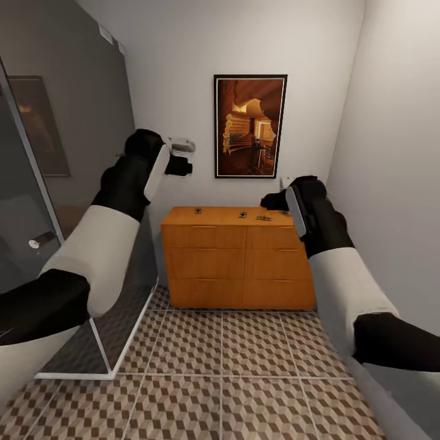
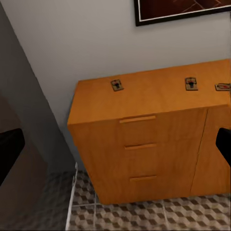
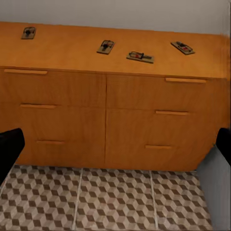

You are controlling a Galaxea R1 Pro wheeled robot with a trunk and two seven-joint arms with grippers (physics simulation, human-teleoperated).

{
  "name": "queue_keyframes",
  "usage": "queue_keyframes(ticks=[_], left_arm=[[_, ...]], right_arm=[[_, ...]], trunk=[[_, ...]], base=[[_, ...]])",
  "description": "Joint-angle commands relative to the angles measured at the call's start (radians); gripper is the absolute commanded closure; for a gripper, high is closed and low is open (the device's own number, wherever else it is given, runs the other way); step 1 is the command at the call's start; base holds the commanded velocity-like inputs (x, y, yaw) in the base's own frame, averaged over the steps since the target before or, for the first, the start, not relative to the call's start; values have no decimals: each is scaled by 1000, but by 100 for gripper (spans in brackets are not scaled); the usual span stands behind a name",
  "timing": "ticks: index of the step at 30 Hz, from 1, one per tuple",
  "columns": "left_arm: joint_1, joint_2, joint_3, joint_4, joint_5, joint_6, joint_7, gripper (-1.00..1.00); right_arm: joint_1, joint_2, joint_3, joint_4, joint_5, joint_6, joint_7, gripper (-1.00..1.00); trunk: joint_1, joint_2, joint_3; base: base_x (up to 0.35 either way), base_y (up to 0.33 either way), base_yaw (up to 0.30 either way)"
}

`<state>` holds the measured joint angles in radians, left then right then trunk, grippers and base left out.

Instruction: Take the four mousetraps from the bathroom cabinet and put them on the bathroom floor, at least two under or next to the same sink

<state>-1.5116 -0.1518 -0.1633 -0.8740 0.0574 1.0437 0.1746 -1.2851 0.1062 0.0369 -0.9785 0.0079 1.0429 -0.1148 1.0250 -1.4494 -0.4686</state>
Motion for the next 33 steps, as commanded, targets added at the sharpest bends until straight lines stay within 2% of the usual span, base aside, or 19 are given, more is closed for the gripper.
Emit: queue_keyframes(ticks=[1,2,5,9,12,16,18,19,22,23,28,33], left_arm=[[-80,2,7,122,41,4,8,-100],[-80,2,7,122,41,4,8,-100],[-190,4,24,294,78,-10,9,-100],[-302,5,39,466,102,-22,10,-100],[-347,4,46,543,112,-24,19,-100],[-376,2,51,593,125,-20,44,-100],[-384,2,52,605,146,-10,52,-100],[-389,3,52,611,181,4,58,-100],[-393,5,51,614,227,4,65,-100],[-396,5,50,617,253,4,75,-100],[-397,5,50,615,271,4,87,-100],[-398,4,50,614,279,4,91,-100]], right_arm=[[-68,5,-1,79,-2,4,-25,-100],[-68,5,-1,79,-2,4,-25,-100],[-162,9,-3,211,-4,4,-44,-100],[-292,12,-6,414,-8,4,-55,-100],[-377,14,-7,549,-10,4,-59,-100],[-437,26,-19,645,-13,4,-62,-100],[-452,34,-31,669,-13,4,-63,-100],[-462,40,-43,683,-13,4,-64,-100],[-471,46,-54,693,-13,4,-64,-100],[-477,53,-60,680,-13,4,-64,-100],[-480,68,-64,615,-13,4,-63,-100],[-481,68,-63,574,-13,4,-63,-100]], trunk=[[0,-1,-1],[0,-1,-1],[0,-1,-1],[0,-1,-1],[0,-1,-1],[0,-1,-1],[0,-1,-1],[0,-1,-1],[0,-1,-1],[0,-1,-1],[0,-1,-1],[0,-1,-1]], base=[[0,0,0],[0,0,0],[0,0,0],[0,0,0],[0,0,0],[0,0,0],[0,0,0],[0,0,0],[0,0,0],[0,0,0],[10,1,0],[159,35,0]])
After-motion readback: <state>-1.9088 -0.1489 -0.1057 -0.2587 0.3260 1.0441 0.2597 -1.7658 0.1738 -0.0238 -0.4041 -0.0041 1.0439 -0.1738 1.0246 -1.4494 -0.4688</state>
